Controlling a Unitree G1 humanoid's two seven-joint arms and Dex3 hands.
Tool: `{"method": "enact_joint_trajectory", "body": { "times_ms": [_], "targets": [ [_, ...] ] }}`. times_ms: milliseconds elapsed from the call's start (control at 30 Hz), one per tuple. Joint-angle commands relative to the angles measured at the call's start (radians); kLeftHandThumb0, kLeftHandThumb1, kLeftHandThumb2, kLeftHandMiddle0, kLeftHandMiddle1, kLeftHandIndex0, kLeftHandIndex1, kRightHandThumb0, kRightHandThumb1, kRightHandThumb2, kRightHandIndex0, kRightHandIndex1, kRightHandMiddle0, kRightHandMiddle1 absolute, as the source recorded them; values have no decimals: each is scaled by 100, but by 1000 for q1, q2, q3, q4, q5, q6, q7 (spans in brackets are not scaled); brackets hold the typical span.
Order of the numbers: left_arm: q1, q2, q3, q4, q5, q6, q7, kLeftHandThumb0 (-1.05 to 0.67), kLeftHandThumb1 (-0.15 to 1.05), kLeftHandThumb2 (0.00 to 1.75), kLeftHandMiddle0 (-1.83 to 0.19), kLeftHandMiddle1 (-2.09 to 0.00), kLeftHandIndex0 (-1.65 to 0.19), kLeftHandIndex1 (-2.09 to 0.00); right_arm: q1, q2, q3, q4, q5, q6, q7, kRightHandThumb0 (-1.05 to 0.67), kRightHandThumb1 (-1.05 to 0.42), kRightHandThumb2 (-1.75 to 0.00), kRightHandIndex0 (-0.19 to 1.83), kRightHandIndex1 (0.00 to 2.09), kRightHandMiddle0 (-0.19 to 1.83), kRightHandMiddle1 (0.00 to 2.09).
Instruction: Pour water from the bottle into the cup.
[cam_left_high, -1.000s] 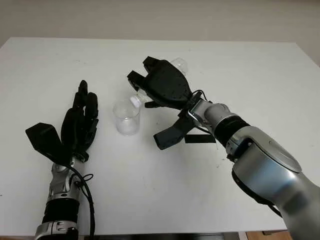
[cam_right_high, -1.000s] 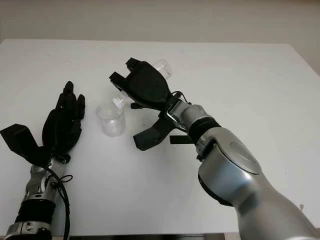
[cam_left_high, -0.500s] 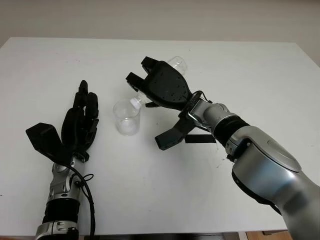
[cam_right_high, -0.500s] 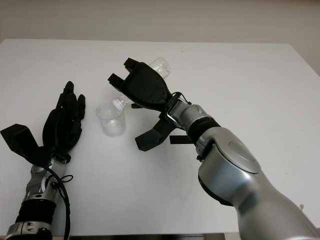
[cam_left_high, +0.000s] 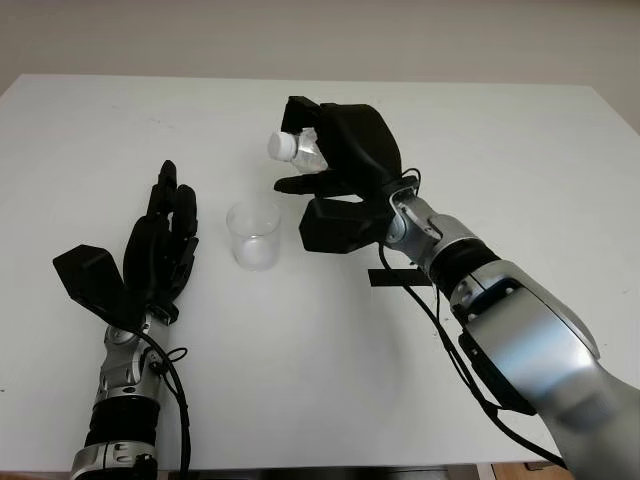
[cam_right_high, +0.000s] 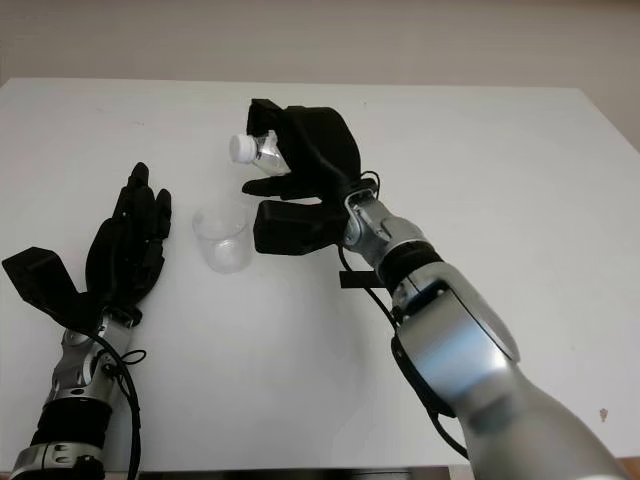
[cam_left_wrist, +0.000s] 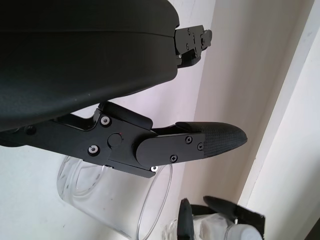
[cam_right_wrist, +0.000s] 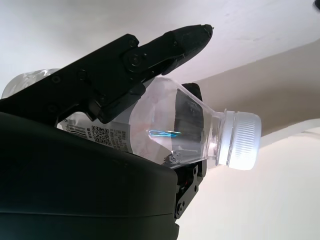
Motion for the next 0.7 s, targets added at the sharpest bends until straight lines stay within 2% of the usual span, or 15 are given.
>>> {"method": "enact_joint_trajectory", "body": {
  "times_ms": [0,167,300,367,433,533,667],
  "targets": [
    [15,6,4,4,3,7,-5,-75,105,47,14,-5,13,-6,10,-21,-36,-21,32,-28,20,-38,-105,-21,144,209,113,209],
    [8,10,9,14,-3,7,-13,-76,105,46,13,-6,13,-6,55,-33,-182,-51,202,-50,182,-36,-105,-27,138,209,112,209],
    [8,10,13,10,-8,12,-16,-75,105,45,13,-5,12,-6,90,-28,-345,-106,427,2,462,-37,-105,-36,137,209,111,209],
    [8,11,13,9,-9,16,-19,-75,105,44,14,-5,13,-6,109,-29,-412,-162,521,82,561,-39,-105,-36,130,209,106,209],
    [12,13,13,6,-7,16,-23,-76,105,44,14,-5,13,-6,153,-29,-481,-287,629,202,655,-40,-105,-36,127,209,100,209],
    [18,14,10,-1,-3,12,-26,-75,105,45,15,-5,13,-5,242,-36,-536,-502,728,350,735,-37,-105,-37,144,209,105,209],
    [23,20,3,-5,6,7,-33,-75,105,48,14,-5,13,-6,370,-23,-601,-834,830,627,709,-37,-105,-37,152,209,109,209]
  ]
}}
